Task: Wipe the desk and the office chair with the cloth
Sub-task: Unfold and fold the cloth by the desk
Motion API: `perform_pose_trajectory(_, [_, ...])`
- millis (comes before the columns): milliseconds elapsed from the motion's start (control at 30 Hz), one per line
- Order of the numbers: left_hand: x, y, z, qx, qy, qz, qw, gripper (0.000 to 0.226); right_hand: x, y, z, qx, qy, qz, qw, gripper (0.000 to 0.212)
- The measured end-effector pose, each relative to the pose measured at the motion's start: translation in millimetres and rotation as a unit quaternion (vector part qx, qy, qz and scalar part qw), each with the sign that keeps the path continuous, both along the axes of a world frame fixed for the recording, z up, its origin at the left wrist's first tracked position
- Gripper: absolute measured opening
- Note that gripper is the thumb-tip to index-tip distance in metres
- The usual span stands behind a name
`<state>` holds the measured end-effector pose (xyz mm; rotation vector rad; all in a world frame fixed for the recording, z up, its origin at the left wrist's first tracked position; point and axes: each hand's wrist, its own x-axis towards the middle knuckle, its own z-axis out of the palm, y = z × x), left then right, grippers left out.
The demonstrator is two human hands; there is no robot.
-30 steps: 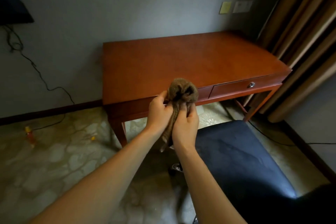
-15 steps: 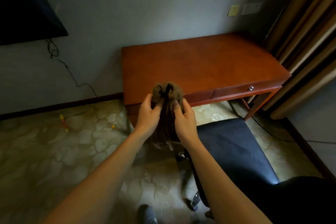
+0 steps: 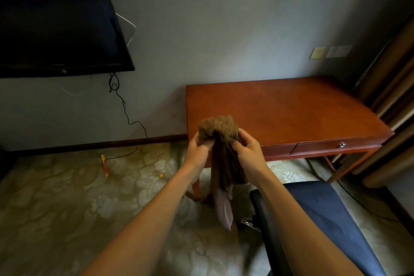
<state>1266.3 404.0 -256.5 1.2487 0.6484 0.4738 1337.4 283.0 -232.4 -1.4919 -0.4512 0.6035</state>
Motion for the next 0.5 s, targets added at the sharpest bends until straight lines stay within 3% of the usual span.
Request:
perform_pose_trajectory(267, [-7.8, 58.0, 7.6, 0.030, -0.024, 0.012, 0.999, 0.034, 13.2, 58.6, 5.7, -0.073, -0.143, 0.028, 0.987, 0.041])
perform_pose_trajectory(400, [-0.5, 76.6, 4.1, 0.003, -0.029, 0.003, 1.000, 0.036, 27.6, 77.6, 12.1, -0.071, -0.141, 0.057, 0.986, 0.040])
perform_pose_trajectory(500, [6.9, 85.8, 2.7, -0.021, -0.023, 0.014, 0.999, 0.030, 36.8, 89.9, 15.0, -0.059, -0.081, 0.087, 0.991, 0.032])
